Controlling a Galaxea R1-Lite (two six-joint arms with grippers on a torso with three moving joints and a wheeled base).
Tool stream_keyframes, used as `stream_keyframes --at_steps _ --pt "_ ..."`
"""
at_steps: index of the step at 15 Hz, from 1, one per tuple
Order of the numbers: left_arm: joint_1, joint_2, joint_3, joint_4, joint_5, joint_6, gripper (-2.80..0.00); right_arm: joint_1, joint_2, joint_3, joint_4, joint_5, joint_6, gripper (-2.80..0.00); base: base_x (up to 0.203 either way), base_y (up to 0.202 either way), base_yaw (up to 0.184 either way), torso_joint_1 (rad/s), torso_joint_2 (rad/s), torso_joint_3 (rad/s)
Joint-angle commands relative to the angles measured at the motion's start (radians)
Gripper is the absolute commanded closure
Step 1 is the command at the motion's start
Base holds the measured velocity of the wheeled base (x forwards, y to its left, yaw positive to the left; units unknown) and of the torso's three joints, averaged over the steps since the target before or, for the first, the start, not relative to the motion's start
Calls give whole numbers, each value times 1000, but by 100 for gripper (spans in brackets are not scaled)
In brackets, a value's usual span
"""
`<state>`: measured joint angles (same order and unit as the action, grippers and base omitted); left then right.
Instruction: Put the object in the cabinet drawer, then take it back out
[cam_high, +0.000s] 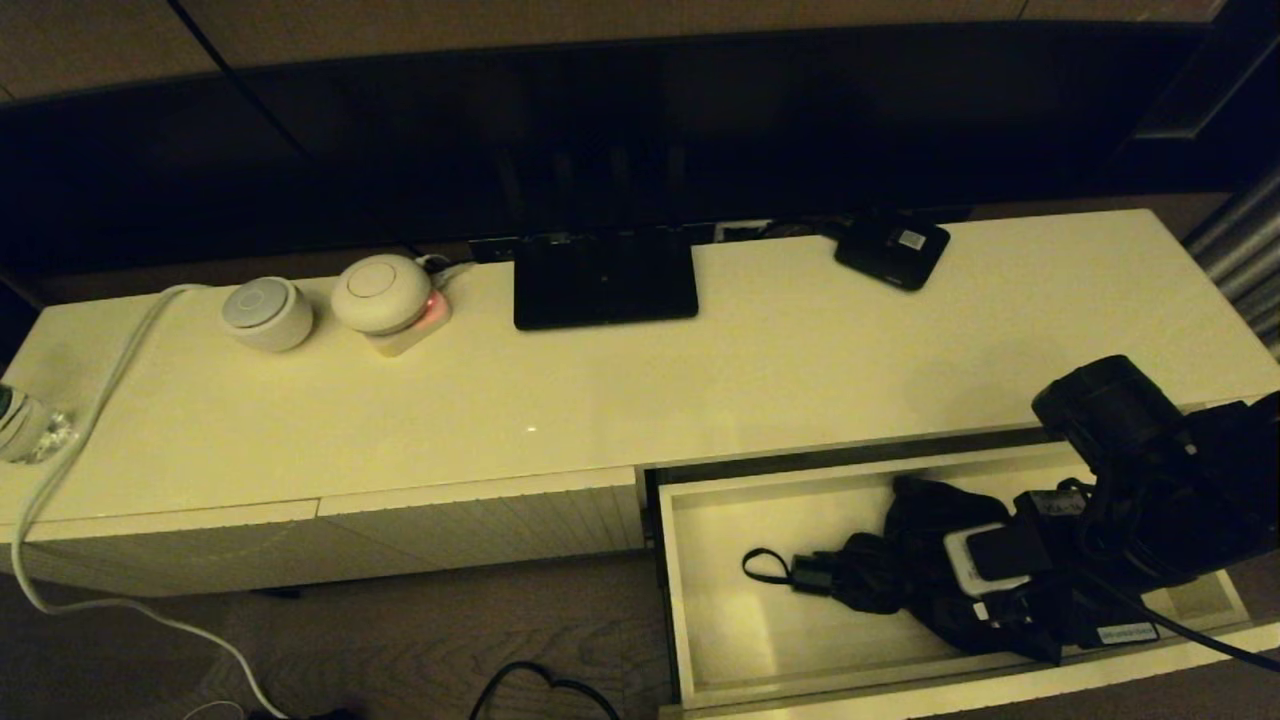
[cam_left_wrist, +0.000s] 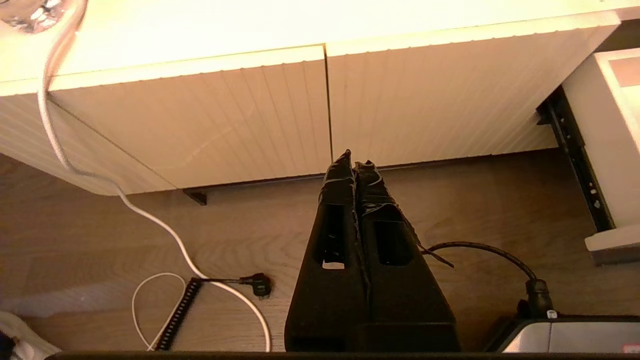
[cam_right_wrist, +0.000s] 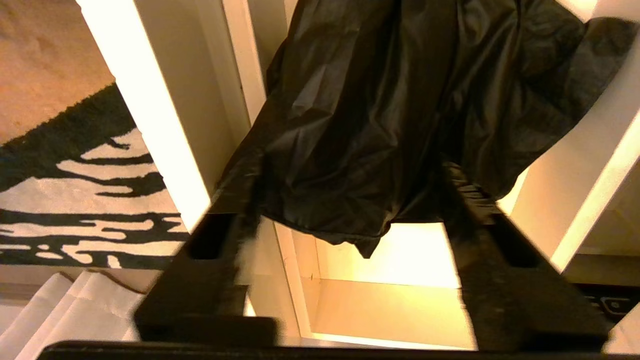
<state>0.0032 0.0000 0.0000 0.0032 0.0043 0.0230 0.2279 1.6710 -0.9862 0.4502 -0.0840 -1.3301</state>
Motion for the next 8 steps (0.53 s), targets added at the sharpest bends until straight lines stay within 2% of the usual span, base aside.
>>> stream_keyframes --at_steps 1,8 --pt "0 0 3 0 0 0 0 -1 9 0 2 0 -8 -280 0 0 0 0 0 0" --pt "0 0 3 0 0 0 0 -32 93 -43 -12 5 -4 -280 0 0 0 0 0 0"
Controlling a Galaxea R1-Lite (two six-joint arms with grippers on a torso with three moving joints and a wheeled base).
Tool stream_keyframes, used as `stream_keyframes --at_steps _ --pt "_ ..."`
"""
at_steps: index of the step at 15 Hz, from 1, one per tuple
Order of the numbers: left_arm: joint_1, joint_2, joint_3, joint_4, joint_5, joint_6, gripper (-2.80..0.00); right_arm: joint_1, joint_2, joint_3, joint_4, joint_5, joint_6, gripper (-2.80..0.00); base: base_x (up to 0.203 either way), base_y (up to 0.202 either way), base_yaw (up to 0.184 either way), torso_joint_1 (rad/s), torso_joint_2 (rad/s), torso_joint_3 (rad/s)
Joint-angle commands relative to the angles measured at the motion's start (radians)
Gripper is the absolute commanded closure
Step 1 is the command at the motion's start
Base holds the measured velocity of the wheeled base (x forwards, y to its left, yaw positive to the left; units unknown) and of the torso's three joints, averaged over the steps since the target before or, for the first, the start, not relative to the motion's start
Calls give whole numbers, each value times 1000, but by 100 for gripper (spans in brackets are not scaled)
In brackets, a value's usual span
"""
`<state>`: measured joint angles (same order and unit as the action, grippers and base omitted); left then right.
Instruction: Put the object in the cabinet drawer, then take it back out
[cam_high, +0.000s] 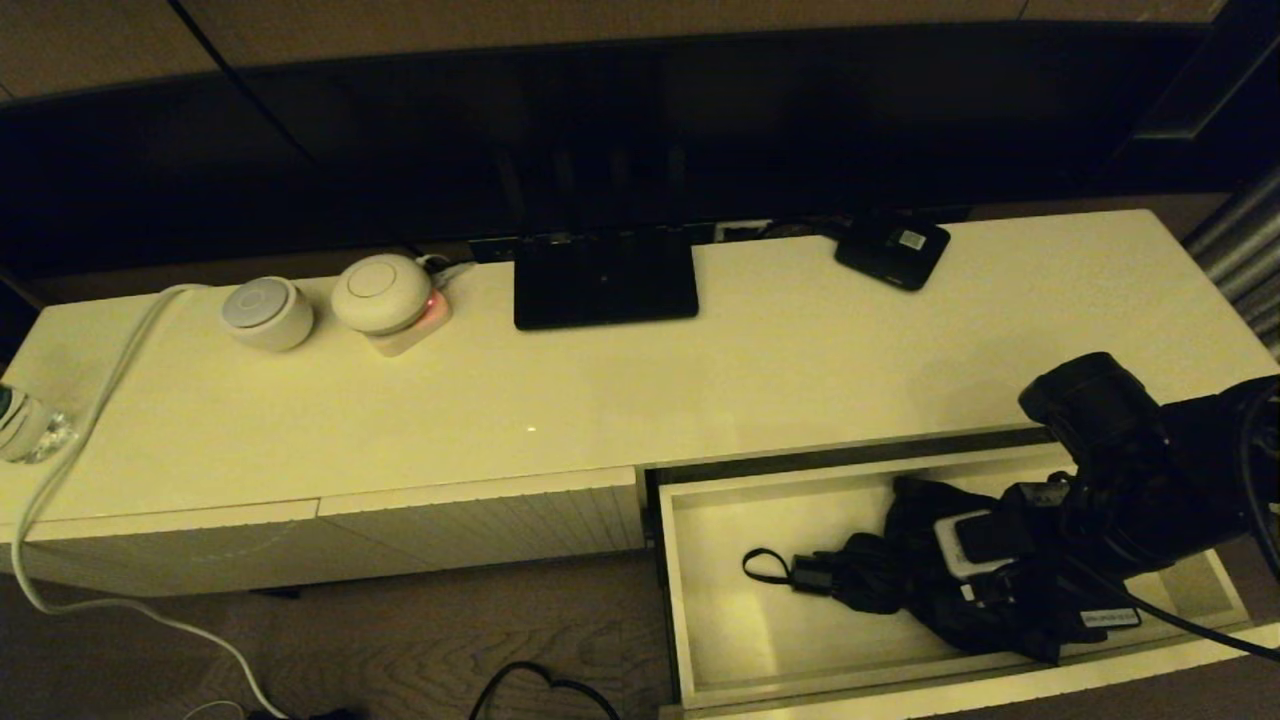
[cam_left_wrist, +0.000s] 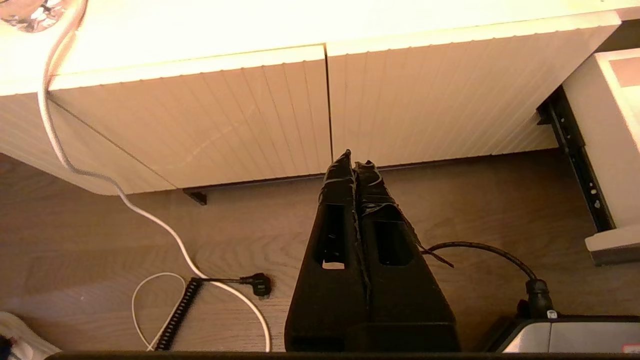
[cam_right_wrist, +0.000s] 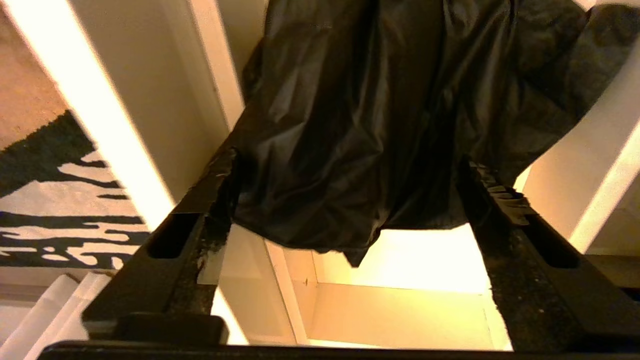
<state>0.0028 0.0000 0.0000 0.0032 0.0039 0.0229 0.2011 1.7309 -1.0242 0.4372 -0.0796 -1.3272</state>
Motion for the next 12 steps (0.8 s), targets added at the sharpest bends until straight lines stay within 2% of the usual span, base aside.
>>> stream_keyframes --at_steps 1,12 --pt "0 0 3 0 1 0 0 -10 43 -7 -2 4 -6 -280 0 0 0 0 0 0" --pt "0 0 3 0 1 0 0 -20 174 -84 -6 14 -1 -280 0 0 0 0 0 0"
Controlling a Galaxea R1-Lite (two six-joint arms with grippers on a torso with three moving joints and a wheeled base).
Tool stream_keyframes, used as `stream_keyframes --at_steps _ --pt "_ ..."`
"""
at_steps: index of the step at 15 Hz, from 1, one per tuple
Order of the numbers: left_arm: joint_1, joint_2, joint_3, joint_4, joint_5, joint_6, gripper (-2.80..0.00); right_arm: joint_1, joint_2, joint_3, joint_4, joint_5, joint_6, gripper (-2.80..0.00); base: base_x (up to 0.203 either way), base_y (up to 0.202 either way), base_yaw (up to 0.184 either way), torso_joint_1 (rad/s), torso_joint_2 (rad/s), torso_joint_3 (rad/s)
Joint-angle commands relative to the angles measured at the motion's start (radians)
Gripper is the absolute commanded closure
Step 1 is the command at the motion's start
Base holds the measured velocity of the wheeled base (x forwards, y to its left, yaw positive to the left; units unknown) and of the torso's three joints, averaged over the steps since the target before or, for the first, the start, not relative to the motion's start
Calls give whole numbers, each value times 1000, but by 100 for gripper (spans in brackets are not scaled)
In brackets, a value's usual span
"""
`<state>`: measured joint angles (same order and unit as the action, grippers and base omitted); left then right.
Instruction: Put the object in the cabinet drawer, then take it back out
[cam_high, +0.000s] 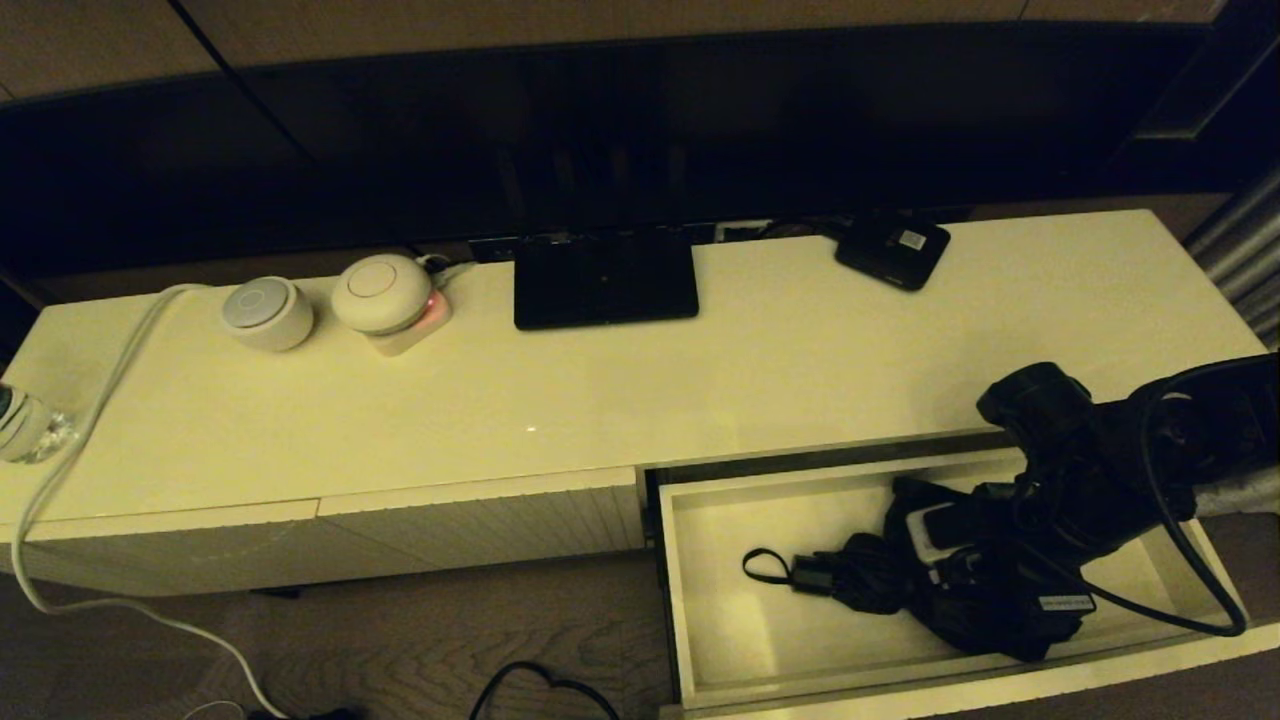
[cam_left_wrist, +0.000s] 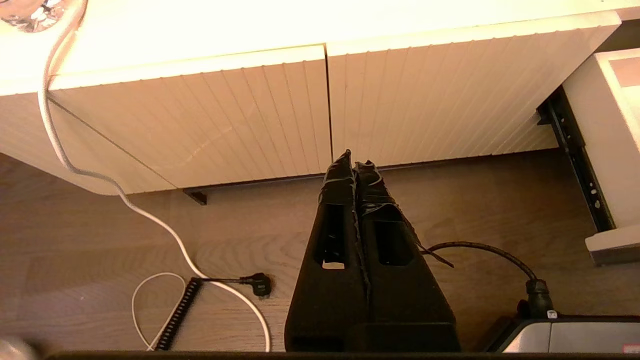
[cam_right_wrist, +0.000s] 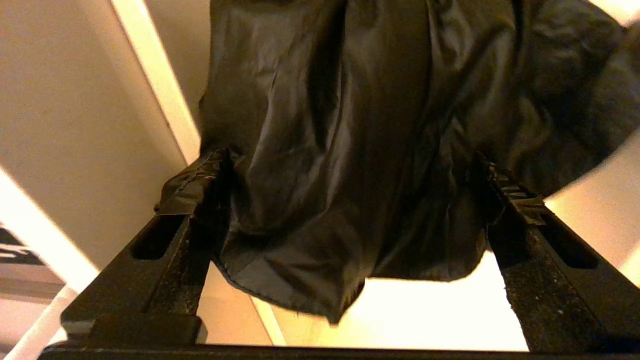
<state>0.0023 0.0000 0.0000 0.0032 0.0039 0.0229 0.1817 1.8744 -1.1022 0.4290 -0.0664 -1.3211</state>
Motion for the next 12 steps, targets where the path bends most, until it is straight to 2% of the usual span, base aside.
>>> stream_keyframes --at_steps 1,12 --pt "1 0 3 0 1 0 0 -1 37 -8 2 9 -7 -280 0 0 0 0 0 0" --pt "1 0 3 0 1 0 0 -7 66 8 -35 26 -6 -280 0 0 0 0 0 0"
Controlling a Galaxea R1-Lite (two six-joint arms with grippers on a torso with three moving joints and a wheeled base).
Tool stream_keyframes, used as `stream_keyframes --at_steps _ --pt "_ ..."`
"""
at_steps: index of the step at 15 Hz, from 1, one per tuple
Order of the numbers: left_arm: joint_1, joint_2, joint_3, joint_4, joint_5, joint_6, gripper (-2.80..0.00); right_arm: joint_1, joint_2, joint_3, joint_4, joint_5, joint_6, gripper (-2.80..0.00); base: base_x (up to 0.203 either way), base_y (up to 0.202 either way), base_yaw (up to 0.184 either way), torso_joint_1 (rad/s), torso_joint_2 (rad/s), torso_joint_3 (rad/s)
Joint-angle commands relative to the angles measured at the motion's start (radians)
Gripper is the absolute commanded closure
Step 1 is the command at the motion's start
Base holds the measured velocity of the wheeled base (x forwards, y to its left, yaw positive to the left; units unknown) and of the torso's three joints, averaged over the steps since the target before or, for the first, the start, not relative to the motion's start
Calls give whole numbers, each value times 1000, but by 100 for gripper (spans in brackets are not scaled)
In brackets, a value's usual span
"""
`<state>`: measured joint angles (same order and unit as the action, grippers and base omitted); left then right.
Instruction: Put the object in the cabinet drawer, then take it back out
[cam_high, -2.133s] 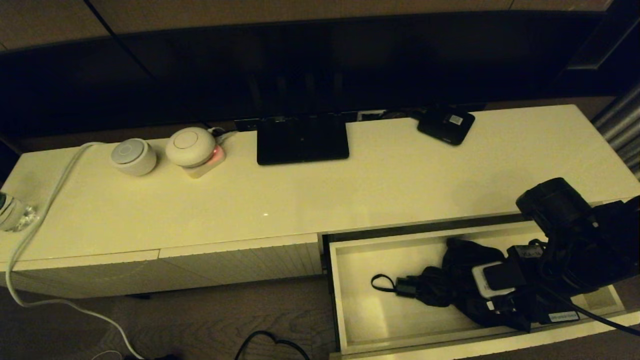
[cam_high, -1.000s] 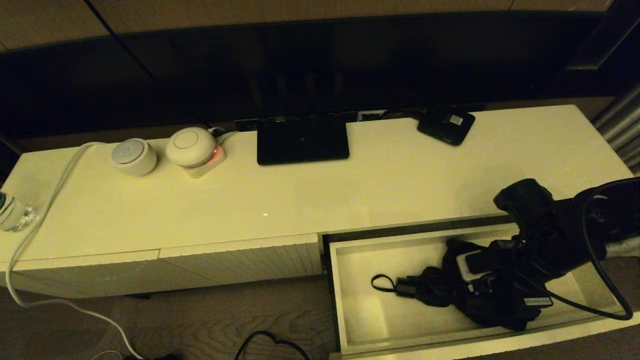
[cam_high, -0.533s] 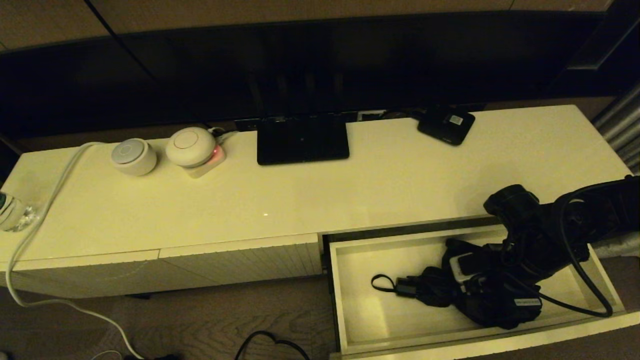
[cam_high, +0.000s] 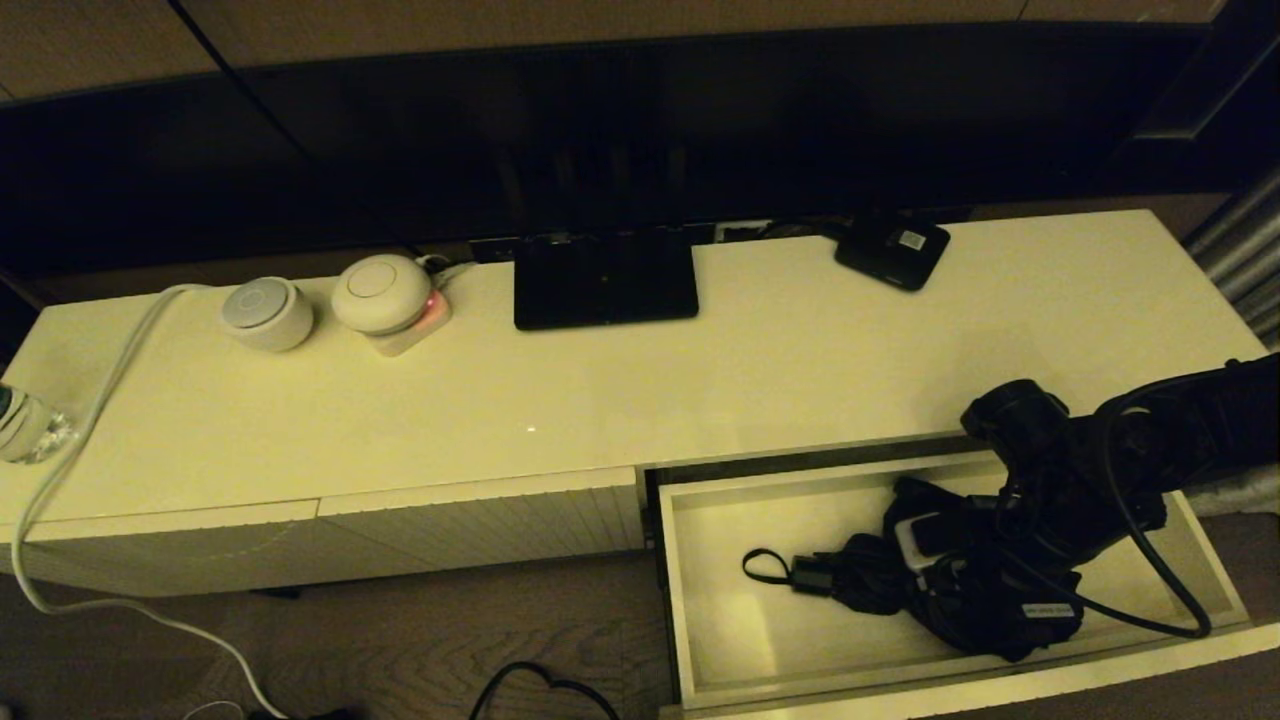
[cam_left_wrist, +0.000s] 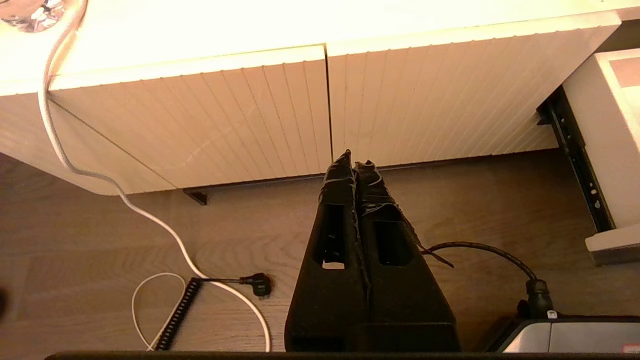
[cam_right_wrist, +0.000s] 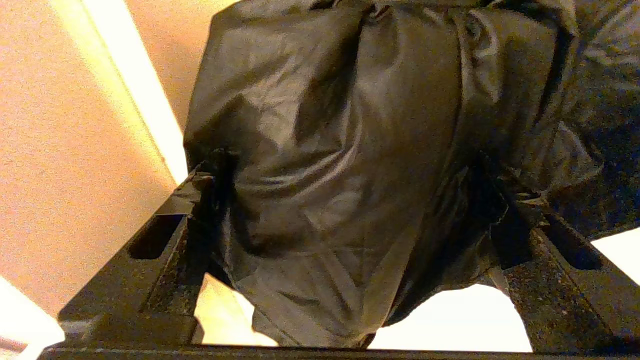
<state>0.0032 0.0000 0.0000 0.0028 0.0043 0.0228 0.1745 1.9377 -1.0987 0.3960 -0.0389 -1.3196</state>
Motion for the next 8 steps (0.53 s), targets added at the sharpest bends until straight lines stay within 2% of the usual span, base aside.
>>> stream_keyframes --at_steps 1,8 --pt "0 0 3 0 0 0 0 0 1 8 -3 -1 -7 0 0 0 0 0 0 0" --pt "0 0 3 0 0 0 0 2 -25 37 -37 -1 -7 0 0 0 0 0 0 0"
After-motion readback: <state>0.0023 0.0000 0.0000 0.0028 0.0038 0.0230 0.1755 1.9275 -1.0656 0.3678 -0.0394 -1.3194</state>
